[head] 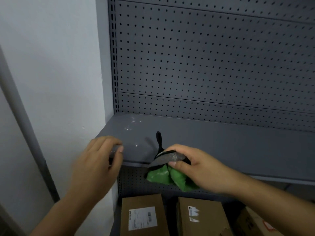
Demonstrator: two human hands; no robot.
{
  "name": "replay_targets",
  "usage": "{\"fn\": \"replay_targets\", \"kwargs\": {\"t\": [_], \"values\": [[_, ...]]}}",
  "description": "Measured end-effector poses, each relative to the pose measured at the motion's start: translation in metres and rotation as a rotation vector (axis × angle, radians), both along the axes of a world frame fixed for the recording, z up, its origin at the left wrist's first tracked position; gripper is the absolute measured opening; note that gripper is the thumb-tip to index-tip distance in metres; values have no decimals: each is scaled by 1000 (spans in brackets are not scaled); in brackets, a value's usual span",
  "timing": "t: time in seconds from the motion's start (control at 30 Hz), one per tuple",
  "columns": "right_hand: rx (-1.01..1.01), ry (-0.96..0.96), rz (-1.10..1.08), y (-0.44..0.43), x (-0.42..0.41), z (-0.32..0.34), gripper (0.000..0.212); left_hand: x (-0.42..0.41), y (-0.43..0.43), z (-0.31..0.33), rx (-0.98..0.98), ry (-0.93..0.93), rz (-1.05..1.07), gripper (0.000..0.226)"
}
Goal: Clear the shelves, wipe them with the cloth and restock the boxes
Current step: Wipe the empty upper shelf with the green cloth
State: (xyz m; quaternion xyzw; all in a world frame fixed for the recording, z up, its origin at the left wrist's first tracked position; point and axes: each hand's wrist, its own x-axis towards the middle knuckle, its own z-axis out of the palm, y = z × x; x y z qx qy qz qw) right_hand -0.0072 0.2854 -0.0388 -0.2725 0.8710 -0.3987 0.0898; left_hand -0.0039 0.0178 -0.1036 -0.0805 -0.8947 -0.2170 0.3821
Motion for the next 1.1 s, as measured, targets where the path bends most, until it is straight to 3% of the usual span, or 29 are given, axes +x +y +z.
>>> {"fn": "replay_targets", "kwargs": {"t": [0.1, 0.2, 0.3, 0.43, 0.63, 0.77, 0.93, 1.1], "values": [[-165, -95, -62, 7, 6, 8, 19, -10, -19, -2, 8, -114, 45, 23], [-511, -309, -179, 16, 7, 17, 22, -18, -32, -6, 0, -204, 60, 23], [-757, -398, -356, 27, -7, 27, 23, -23, -37, -10, 29, -242, 46, 25], [-941, -380, -496, 37, -44, 35, 20, -24, -35, -12, 31, -190, 31, 23], [-1044, -397, -470, 2, -102, 41, 21, -26, -38, -15, 37, -144, 25, 19], [-837, -340, -519, -19, -128, 21, 25, -28, -38, -15, 42, -138, 8, 34], [-58, 51, -588, 2, -138, 0, 38, -27, -40, -15, 25, -126, 24, 35], [134, 175, -503, 4, -136, 1, 42, -28, -42, -20, 19, -110, 28, 35]]}}
